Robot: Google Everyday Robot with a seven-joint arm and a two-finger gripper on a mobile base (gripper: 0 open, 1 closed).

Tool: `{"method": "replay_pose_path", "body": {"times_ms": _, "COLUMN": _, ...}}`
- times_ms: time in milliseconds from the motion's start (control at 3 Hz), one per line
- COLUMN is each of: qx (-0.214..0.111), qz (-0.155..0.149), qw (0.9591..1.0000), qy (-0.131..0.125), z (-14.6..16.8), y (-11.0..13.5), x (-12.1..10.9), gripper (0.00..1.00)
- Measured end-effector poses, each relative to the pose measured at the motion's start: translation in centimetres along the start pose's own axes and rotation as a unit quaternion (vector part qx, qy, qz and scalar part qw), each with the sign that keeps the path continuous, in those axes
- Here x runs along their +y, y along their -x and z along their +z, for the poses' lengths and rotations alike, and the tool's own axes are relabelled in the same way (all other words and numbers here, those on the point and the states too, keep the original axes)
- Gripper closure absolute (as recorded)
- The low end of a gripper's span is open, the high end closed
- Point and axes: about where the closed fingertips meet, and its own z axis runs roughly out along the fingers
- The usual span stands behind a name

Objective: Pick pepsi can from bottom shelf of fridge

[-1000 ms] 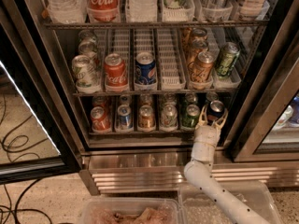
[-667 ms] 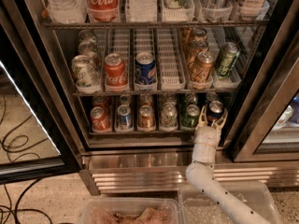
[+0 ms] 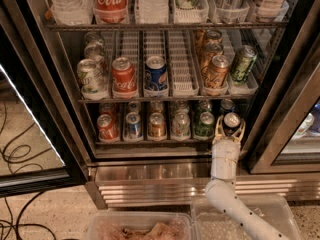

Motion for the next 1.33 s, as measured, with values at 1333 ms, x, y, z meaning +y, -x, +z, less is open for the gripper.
{"method": "replay_pose_path", "body": {"times_ms": 1333, "qx": -0.043, "qz": 0.015, "qw": 0.9986, "qy": 0.028, "z": 1.1, "y": 3.2, "x": 0.7, "gripper": 1.00}}
